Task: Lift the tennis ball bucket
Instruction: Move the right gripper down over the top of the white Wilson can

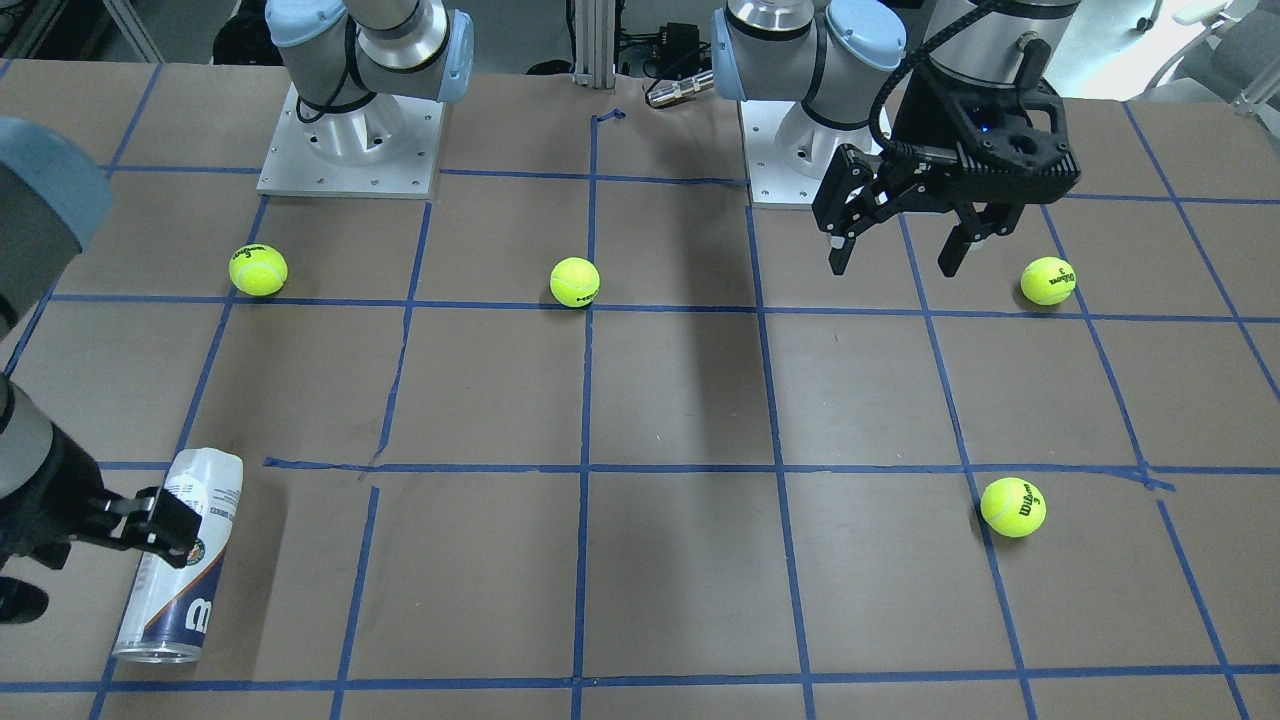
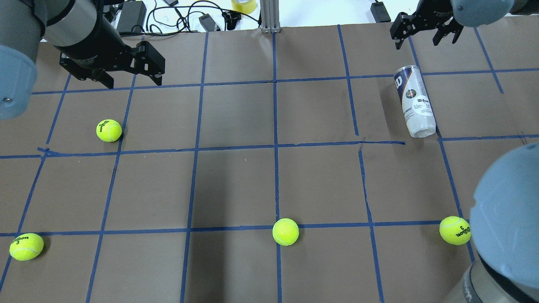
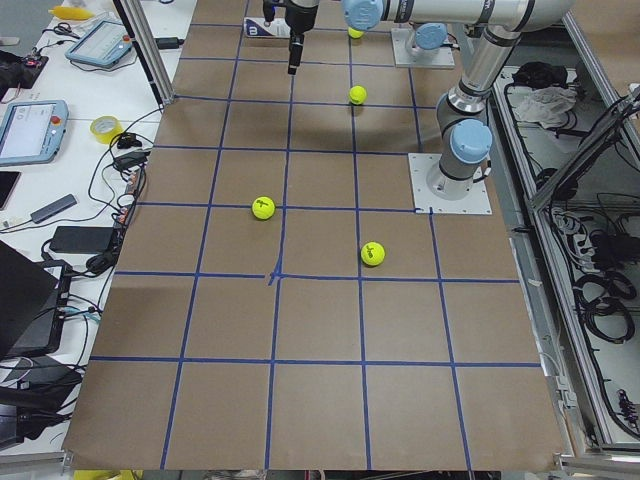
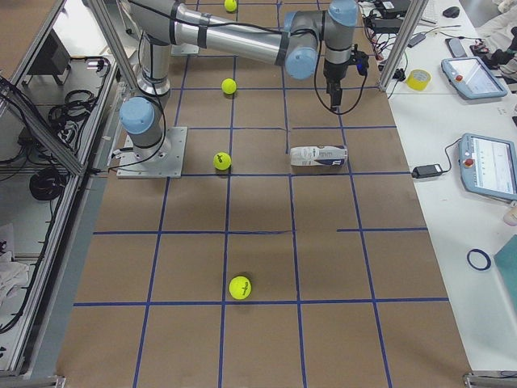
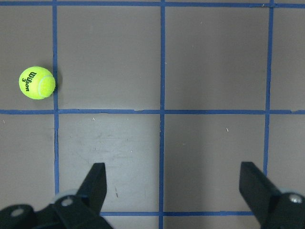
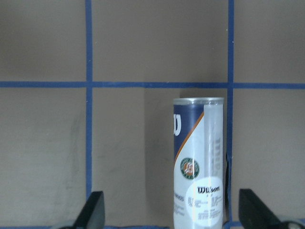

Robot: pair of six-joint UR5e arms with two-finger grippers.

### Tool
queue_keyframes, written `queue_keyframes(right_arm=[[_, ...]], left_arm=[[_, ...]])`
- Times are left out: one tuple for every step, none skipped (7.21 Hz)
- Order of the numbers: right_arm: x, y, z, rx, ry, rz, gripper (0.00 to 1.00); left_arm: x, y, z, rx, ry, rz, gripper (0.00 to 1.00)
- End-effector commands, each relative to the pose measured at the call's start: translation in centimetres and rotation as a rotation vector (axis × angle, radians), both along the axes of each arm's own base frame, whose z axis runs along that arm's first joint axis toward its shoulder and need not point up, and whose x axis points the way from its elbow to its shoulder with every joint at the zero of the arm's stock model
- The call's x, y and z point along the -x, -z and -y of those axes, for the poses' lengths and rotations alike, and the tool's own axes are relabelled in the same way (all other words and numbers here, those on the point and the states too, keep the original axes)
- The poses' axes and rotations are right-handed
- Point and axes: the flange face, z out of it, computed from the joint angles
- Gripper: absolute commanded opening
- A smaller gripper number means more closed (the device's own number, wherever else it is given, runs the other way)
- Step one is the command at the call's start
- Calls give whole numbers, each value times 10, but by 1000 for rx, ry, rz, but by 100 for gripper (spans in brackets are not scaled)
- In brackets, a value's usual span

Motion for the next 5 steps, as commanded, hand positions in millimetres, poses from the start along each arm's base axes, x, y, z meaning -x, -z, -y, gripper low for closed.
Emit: queue_keyframes(right_arm=[[36,79,45,5,-24,-5,100],[39,98,51,11,-25,-6,100],[43,120,53,-19,-35,1,100],[45,128,52,-31,-39,0,100],[45,136,50,-47,-39,4,100]], left_arm=[[0,0,0,-1,0,0,100],[0,0,0,-1,0,0,100],[0,0,0,1,-1,0,100],[0,0,0,1,0,0,100],[0,0,0,-1,0,0,100]])
